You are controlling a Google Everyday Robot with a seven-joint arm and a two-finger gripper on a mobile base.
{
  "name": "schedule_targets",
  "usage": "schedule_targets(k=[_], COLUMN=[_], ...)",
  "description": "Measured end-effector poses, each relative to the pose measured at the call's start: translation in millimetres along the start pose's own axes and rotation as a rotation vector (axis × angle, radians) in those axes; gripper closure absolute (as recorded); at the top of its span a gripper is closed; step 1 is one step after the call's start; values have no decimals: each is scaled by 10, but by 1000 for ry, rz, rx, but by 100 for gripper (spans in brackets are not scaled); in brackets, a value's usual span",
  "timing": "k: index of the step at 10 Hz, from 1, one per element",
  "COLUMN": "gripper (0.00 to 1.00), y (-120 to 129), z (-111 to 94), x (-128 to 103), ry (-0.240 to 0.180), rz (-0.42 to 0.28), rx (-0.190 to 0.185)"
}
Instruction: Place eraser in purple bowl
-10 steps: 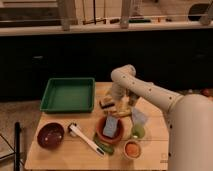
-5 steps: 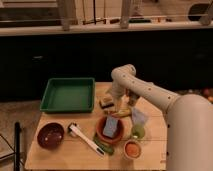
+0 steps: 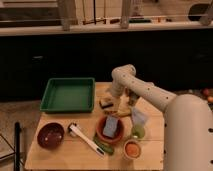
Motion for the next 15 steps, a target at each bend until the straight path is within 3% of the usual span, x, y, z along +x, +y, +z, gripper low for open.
schedule_targets(k=[4, 5, 11, 13, 15], gripper=[22, 28, 91, 100, 100], y=[-58, -58, -59, -56, -52], z=[157, 195, 298, 291, 276], x=[77, 84, 79, 79, 76], ry=[1, 4, 18, 19, 29], rz=[19, 20, 18, 17, 6], rx=[-17, -21, -23, -24, -25])
